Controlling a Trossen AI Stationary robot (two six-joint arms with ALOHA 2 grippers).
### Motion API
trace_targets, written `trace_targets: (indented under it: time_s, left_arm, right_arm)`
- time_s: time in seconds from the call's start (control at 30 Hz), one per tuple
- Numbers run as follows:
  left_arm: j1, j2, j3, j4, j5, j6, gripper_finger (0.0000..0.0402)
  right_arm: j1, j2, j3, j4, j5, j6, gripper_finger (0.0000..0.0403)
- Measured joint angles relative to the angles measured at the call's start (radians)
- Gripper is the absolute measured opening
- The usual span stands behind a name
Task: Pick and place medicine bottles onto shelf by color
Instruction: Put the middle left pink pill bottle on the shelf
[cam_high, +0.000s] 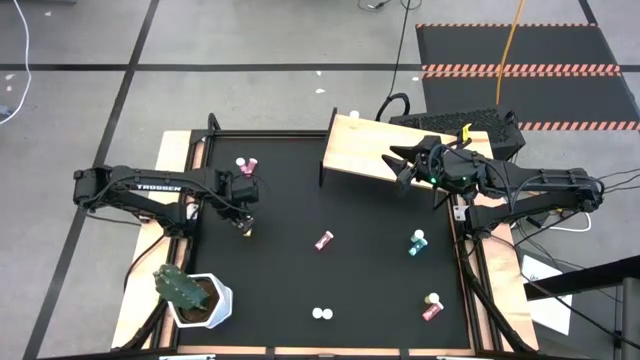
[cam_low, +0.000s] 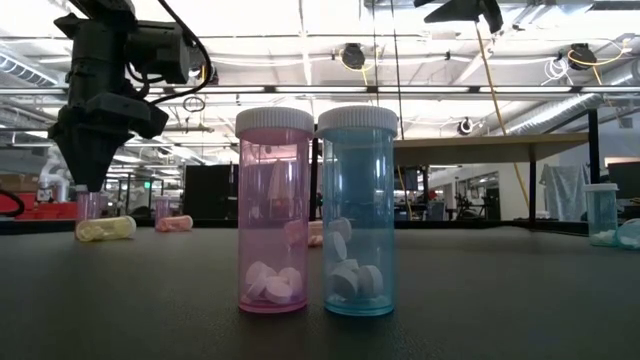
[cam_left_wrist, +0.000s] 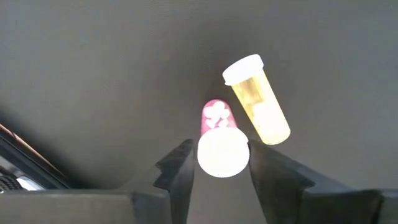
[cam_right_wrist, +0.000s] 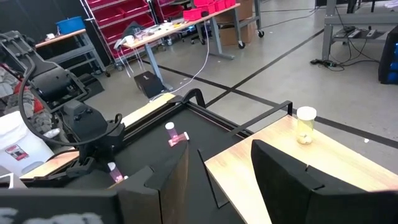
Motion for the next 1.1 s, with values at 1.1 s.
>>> trace_targets:
  time_s: [1.1]
  left_arm:
    - [0.12,0.365,1.008,-0.356,0.072,0.361,0.0119]
  right_arm:
    - [0.033,-0.081,0.001,-0.115,-0.03,0.142,0.0171]
